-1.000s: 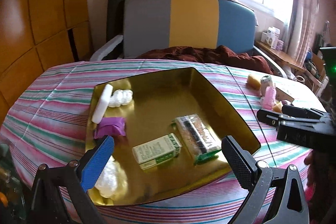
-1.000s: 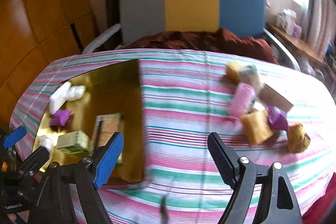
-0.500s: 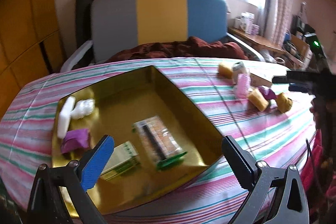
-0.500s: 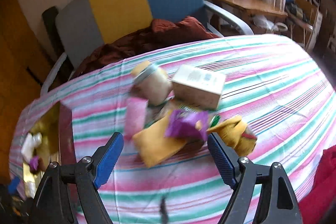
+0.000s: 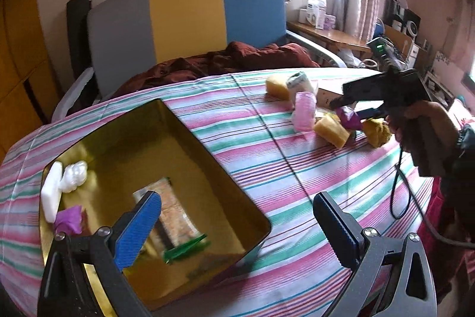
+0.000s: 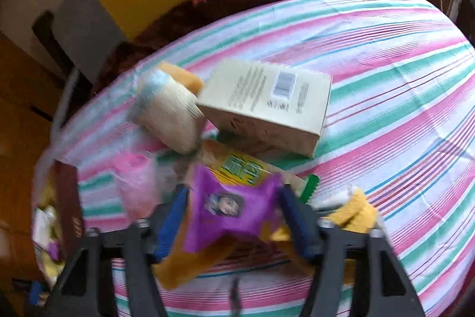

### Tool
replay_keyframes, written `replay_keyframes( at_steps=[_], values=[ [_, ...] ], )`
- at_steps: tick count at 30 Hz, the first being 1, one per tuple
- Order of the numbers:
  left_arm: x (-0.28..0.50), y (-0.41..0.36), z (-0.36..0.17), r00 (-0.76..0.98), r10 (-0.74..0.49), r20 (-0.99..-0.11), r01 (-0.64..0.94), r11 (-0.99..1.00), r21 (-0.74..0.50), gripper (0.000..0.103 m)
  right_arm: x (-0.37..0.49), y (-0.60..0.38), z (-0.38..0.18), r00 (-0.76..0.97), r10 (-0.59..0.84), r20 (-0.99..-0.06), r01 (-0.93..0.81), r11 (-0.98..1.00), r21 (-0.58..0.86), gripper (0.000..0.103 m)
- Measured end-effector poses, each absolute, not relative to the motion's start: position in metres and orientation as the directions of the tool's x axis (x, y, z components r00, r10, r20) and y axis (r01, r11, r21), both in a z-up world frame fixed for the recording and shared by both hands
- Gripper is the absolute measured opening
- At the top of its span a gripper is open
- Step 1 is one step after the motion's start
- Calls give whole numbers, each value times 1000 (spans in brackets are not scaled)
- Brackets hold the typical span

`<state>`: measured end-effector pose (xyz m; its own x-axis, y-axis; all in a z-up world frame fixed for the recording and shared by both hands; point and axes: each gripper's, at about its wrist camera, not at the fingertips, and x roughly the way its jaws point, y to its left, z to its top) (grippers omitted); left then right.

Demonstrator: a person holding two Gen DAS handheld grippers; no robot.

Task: Organize objects
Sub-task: 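Move both tools back toward the remaining pile of items, then grasp the purple snack packet with the right tool while the left grasps the yellow sponge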

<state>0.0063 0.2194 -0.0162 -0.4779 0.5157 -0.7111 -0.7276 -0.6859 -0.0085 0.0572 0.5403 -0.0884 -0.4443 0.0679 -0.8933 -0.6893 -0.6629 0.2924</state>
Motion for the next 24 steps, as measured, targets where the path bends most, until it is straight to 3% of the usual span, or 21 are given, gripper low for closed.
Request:
replay_keyframes(
  at_steps=[5, 13, 24],
  values=[
    [4, 243, -16, -450, 534, -716, -753, -657, -16, 103, 72, 537, -80, -474, 74, -878, -676, -669, 309, 44],
    [3, 299, -22, -383, 565, -731, -819, -574, -15, 102, 80, 542, -73, -477, 115, -871, -699, -651, 297, 43],
    [11, 379, -36, -280, 606, -745, -932, -359, 59, 92, 94, 563, -61, -571, 126, -811, -692, -605, 393, 43]
  ],
)
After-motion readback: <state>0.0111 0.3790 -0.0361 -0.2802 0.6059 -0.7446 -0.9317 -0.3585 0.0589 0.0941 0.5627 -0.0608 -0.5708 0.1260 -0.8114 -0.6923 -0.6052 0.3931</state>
